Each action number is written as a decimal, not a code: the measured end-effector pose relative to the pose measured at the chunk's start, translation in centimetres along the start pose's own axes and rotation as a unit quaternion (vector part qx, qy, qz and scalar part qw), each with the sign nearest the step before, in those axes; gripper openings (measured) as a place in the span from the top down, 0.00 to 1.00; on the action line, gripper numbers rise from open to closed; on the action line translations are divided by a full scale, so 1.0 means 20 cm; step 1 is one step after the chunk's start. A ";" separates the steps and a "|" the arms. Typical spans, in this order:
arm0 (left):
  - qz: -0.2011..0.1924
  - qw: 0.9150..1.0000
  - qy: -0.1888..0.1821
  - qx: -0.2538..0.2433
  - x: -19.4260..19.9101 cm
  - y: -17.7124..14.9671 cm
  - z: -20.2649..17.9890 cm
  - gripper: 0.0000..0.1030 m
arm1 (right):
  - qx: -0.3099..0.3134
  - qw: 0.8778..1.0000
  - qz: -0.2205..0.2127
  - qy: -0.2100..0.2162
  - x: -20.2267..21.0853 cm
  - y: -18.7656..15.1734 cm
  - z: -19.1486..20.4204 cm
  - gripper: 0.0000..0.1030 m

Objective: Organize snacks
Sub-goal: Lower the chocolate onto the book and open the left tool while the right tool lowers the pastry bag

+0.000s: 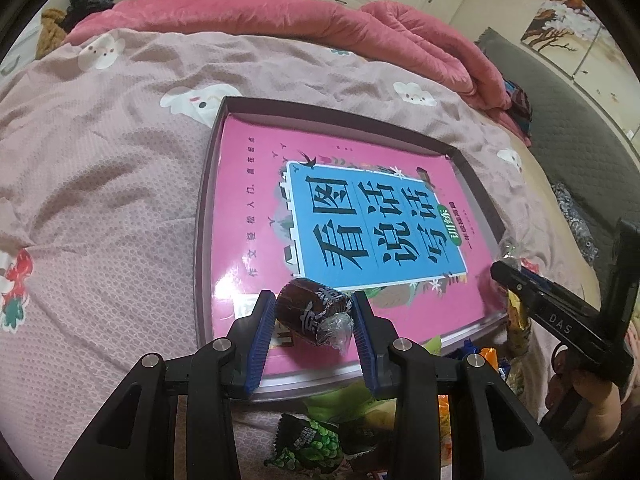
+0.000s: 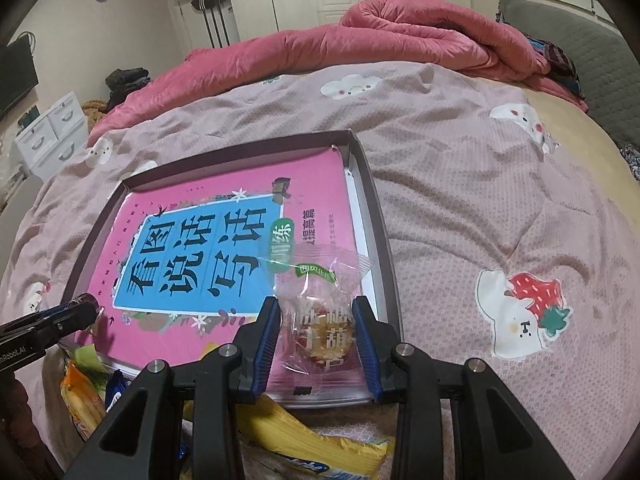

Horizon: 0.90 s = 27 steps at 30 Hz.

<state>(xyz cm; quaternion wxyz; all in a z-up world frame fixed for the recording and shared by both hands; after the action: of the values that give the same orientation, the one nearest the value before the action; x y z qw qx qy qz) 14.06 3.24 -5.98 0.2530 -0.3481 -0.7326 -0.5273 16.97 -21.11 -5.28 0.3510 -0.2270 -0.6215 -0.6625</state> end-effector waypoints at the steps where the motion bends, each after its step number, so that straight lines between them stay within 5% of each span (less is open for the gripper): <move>1: 0.001 1.000 -0.001 0.001 0.00 0.00 0.00 0.62 | -0.001 1.000 0.003 -0.001 0.00 0.00 0.00 0.63; 27: 0.013 1.000 -0.009 0.003 -0.02 -0.02 0.01 0.61 | -0.023 1.000 0.003 0.009 0.03 -0.01 -0.04 0.63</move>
<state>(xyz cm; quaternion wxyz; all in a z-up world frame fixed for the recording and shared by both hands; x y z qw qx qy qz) 13.96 3.30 -6.54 0.2543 -0.3612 -0.7322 -0.5185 16.52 -21.97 -5.18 0.3535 -0.2307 -0.6025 -0.6774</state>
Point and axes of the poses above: each gripper's, at about its wrist camera, not at the fingertips, and x roughly against the way its jaws point, z to its left, y to its top, the point moved 1 cm from there along -x, roughly the way its jaws point, and after that the axes turned 6 degrees about -z, right-handed, at the moved point
